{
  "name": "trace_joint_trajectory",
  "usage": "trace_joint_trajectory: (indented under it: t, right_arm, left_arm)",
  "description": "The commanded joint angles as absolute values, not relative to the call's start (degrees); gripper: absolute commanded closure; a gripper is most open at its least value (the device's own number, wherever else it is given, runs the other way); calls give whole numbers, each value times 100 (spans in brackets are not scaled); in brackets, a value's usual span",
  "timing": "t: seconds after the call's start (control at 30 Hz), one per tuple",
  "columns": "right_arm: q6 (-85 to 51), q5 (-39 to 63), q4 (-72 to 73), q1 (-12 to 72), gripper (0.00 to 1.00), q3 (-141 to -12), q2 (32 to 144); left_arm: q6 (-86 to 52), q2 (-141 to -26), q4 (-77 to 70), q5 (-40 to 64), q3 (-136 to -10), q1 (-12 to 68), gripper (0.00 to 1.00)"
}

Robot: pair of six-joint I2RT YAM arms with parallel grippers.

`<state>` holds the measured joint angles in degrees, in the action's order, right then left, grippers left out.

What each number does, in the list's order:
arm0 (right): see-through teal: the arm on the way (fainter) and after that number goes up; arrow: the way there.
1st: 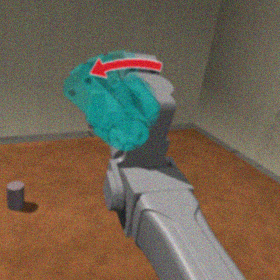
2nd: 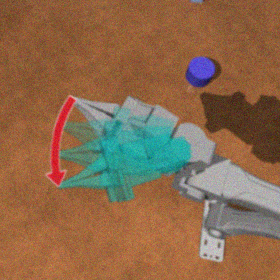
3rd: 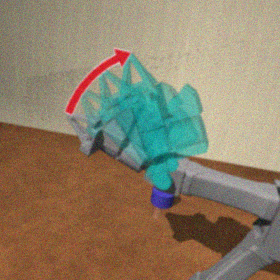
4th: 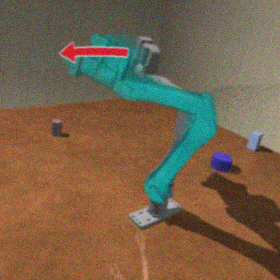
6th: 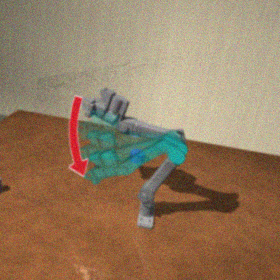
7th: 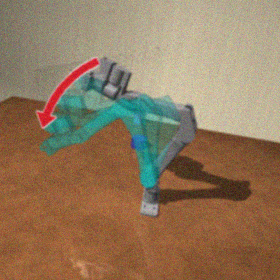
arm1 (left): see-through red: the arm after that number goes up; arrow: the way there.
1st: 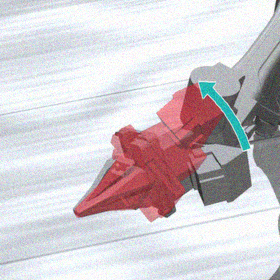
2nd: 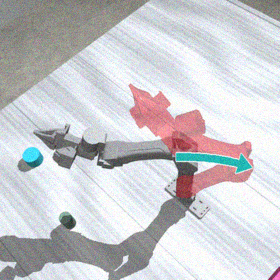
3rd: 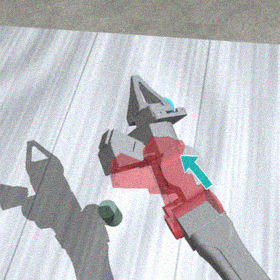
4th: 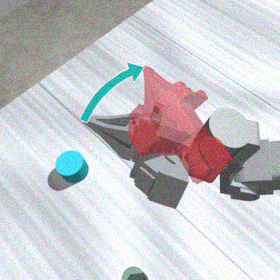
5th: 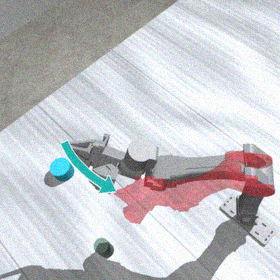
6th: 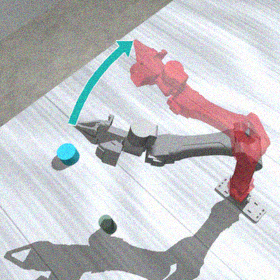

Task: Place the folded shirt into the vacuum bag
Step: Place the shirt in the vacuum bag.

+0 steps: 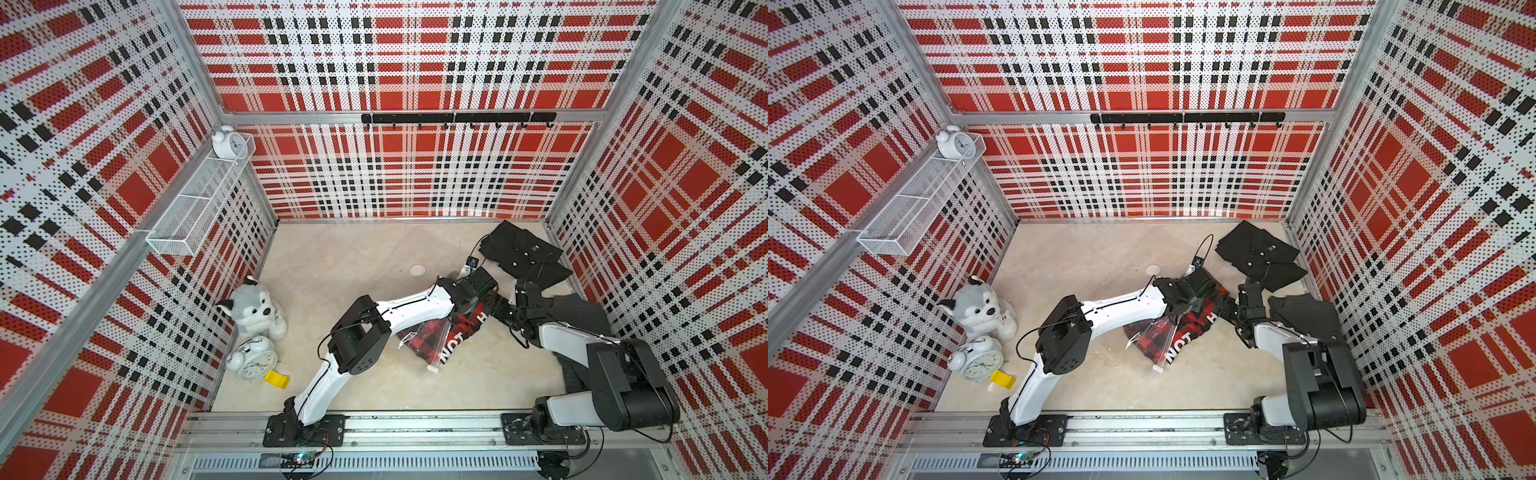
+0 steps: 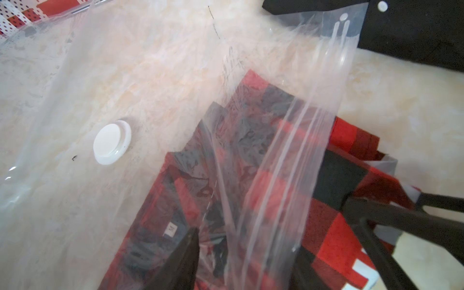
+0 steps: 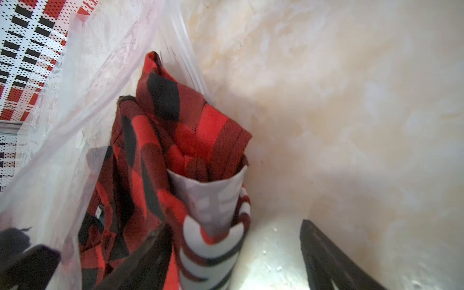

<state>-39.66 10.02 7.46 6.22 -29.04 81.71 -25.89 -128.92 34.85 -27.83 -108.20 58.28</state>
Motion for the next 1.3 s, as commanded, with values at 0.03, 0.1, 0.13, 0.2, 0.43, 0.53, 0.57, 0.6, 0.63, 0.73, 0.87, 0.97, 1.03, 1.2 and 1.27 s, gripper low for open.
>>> trace_joint_trajectory:
  t: [0.03,0.1,0.13,0.2,0.43,0.53,0.57,0.6,0.63,0.73,0.87,0.97,1.03,1.2,1.27]
  right_arm:
    - [-3921,1465,1054,598,23,-3210,8622]
    - [-3911,1633,1213,598,36,-3289,8806]
    - [-3905,1703,1304,598,44,-3304,8854]
    - [-3842,1758,1506,604,67,-3332,8893]
    - [-3434,1784,1940,667,100,-3305,8595]
    - [-3313,1878,2238,748,100,-3214,8390]
    - [-3251,1911,2320,794,100,-3206,8338]
    - [-3209,1923,2333,858,100,-3215,8303]
    - [-3208,1931,2335,910,100,-3235,8281]
    - [-2988,1909,2355,1105,100,-3251,8252]
    - [-3105,1498,2230,1169,100,-3271,8426]
    - [-3427,1033,1910,1106,100,-3411,8622]
    - [-3675,1018,1933,986,100,-3436,8715]
    - [-4169,1362,2523,870,100,-3533,8873]
    - [-4487,1566,2858,870,100,-3568,8961]
  left_arm:
    - [-2468,-13211,3586,-2648,-11210,5725,51]
    - [-2437,-13324,3612,-2555,-11349,5683,56]
    - [-2441,-13362,3617,-2526,-11400,5662,59]
    - [-2417,-13419,3621,-2430,-11491,5628,70]
    - [-2437,-13210,3587,-2166,-11594,5620,98]
    - [-2466,-13051,3561,-2056,-11578,5630,100]
    - [-2469,-13010,3544,-2015,-11571,5627,100]
    - [-2463,-12966,3528,-1980,-11572,5640,100]
    - [-2461,-12928,3524,-1962,-11574,5636,100]
    - [-2477,-12819,3509,-1956,-11578,5623,100]
    - [-2489,-12640,3485,-1815,-11560,5644,100]
    - [-2488,-12497,3476,-1751,-11494,5708,100]
    - [-2487,-12401,3465,-1716,-11407,5748,100]
    - [-2530,-12146,3312,-1654,-11007,5829,100]
    - [-2566,-12077,3214,-1603,-10840,5842,100]
